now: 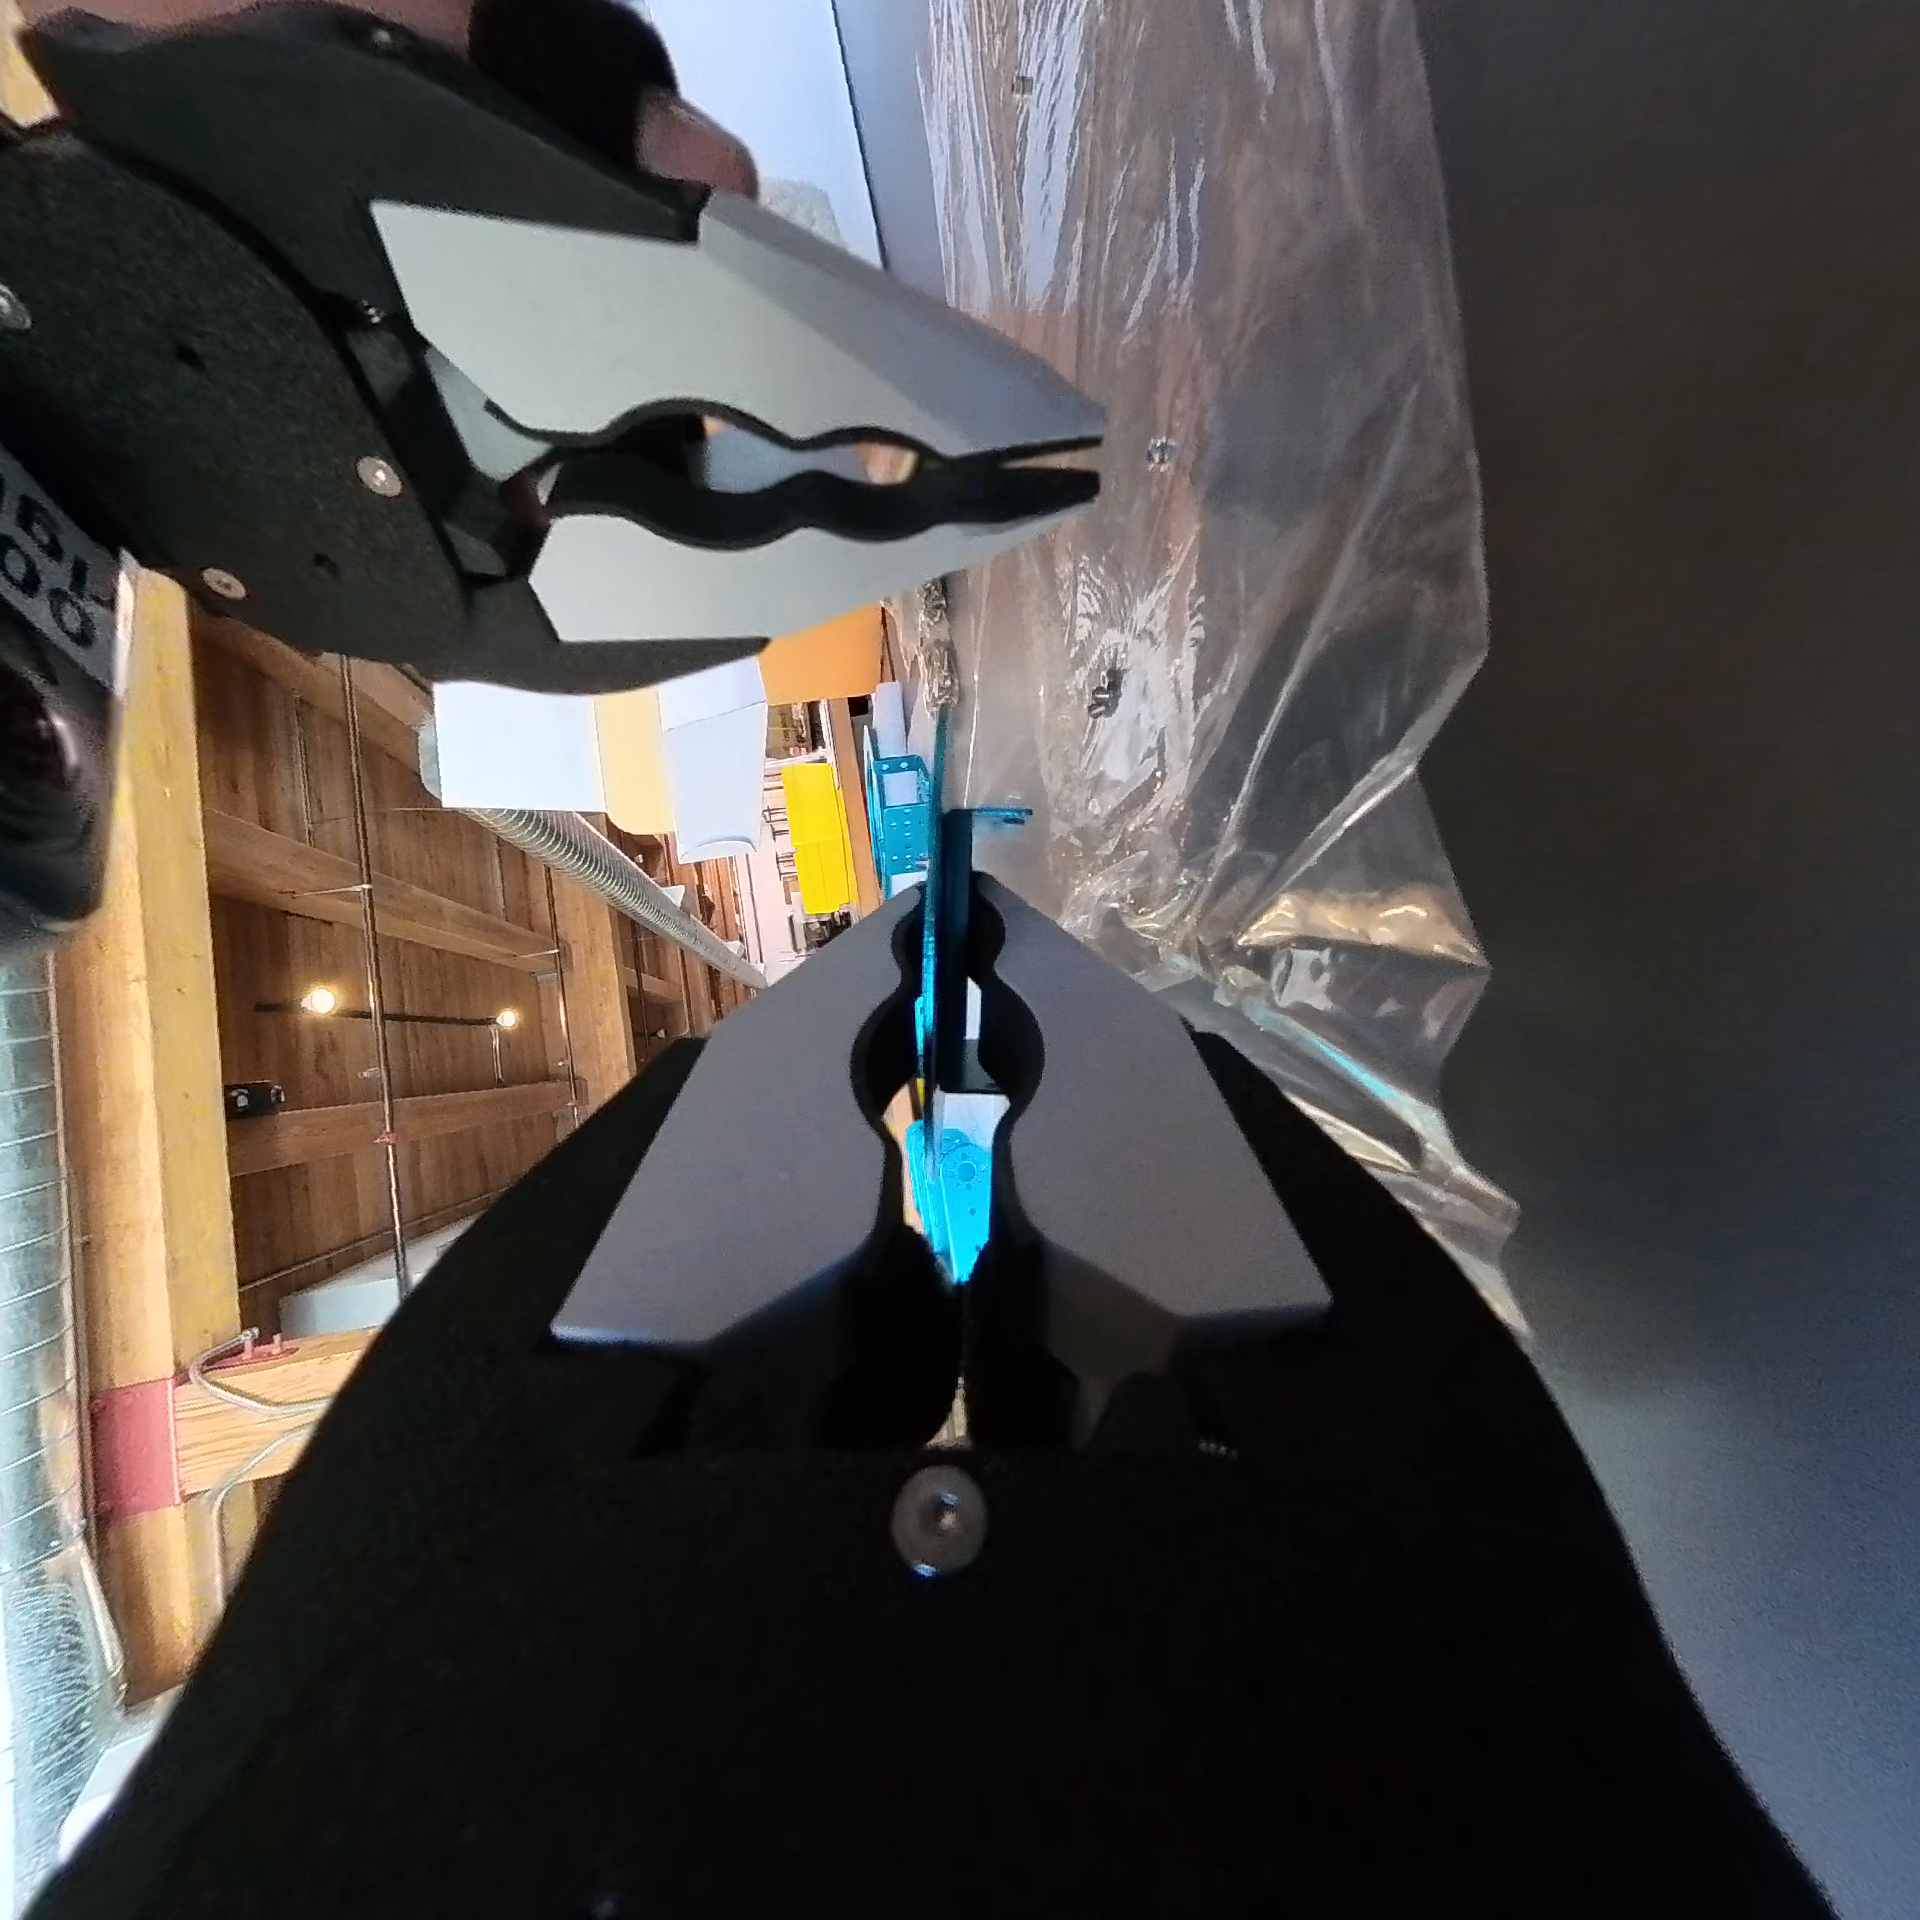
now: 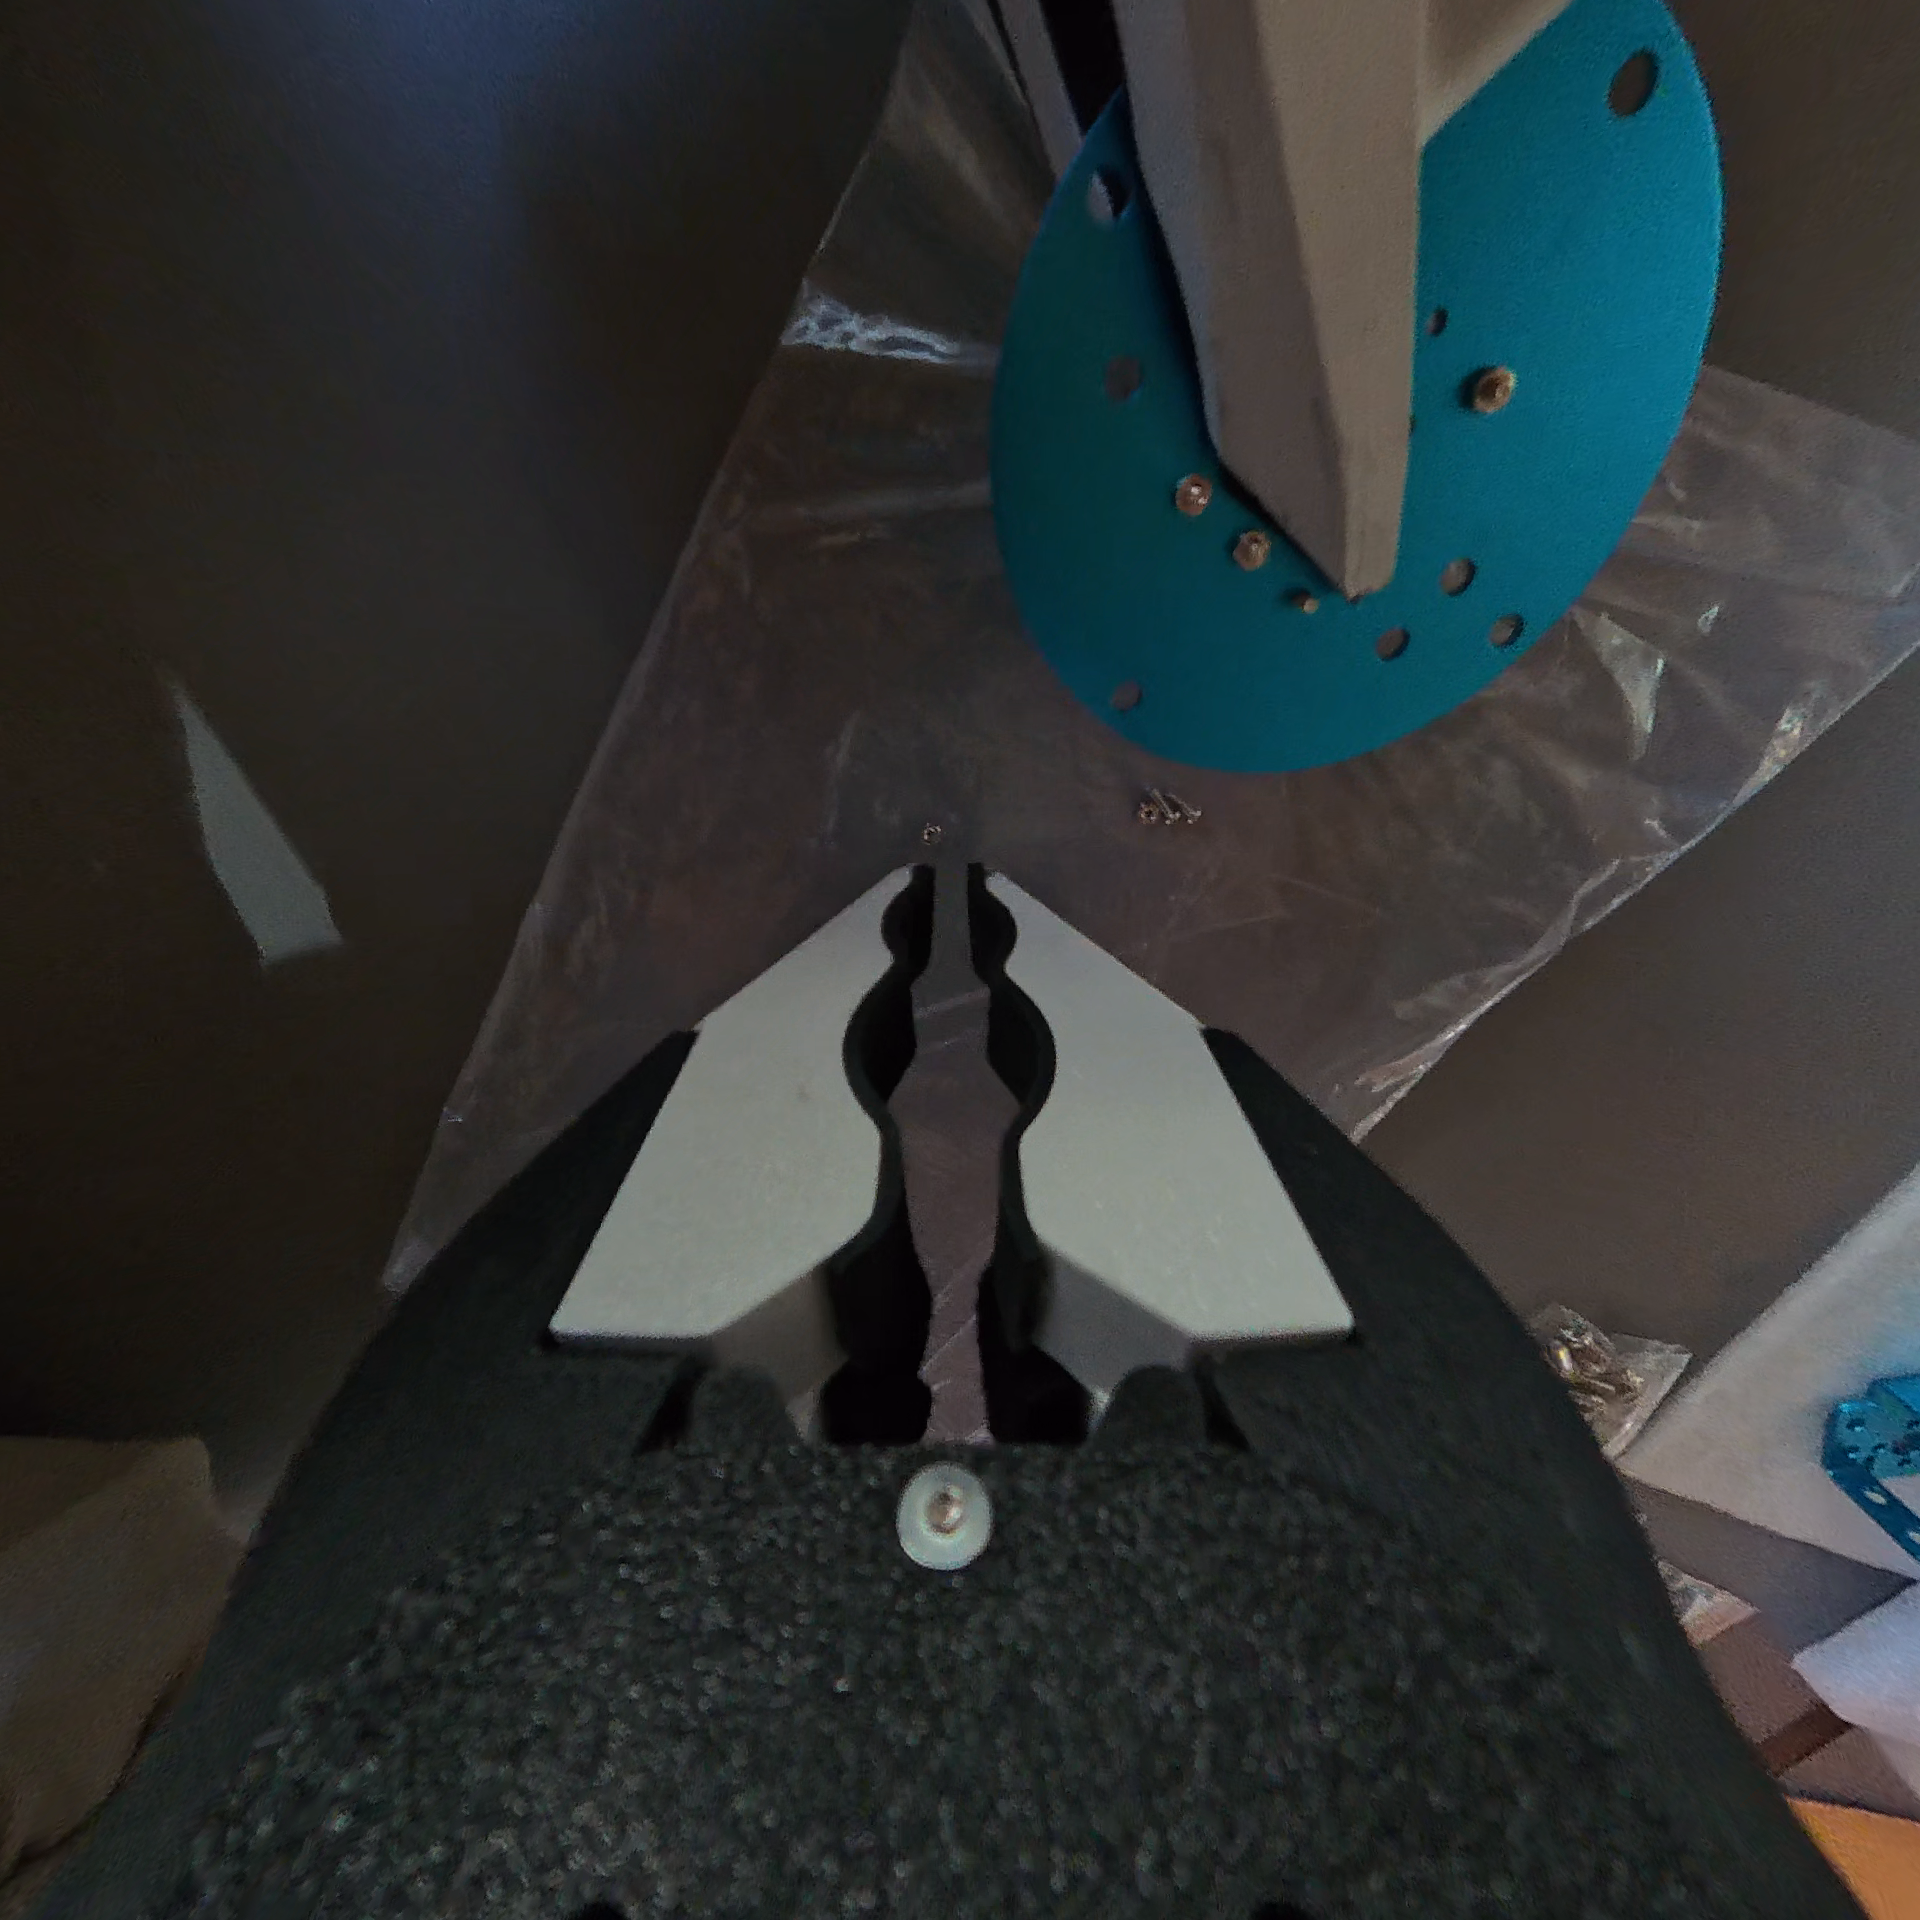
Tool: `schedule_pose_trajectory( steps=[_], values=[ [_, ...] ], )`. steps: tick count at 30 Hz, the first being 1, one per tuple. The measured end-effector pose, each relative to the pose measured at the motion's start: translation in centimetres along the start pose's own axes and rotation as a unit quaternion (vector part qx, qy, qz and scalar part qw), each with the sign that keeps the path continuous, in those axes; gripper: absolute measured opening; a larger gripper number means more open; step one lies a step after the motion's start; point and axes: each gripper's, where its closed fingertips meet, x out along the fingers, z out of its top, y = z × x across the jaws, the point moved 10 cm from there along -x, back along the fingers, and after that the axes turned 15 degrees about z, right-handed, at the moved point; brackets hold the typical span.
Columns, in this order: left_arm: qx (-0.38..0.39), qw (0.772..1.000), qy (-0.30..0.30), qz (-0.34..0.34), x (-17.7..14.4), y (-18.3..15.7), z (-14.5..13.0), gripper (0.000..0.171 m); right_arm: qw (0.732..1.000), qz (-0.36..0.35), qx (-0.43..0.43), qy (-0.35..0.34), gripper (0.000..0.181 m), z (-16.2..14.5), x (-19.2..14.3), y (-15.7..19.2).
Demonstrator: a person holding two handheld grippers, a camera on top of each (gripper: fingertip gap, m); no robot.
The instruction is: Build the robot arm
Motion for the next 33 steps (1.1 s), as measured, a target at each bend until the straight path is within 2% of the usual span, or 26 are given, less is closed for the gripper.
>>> schedule_pose_trajectory(
  steps=[7, 24, 33],
  values=[
    [0.004, 1.0, 0.003, 0.001, 0.0, 0.0, 0.0, 0.002, 0.999, -0.013, -0.038, 0.009, 0.008, 0.4, 0.9, 0.3],
    [0.006, 1.0, 0.008, 0.0, 0.1, -0.1, -0.3, 0.002, 0.993, 0.001, -0.062, 0.102, 0.002, 2.0, 1.1, 0.0],
    [0.004, 1.0, 0.01, -0.003, 0.2, -0.2, -0.4, 0.002, 0.994, -0.008, -0.064, 0.085, 0.002, 1.4, 0.9, 0.0]
  ],
)
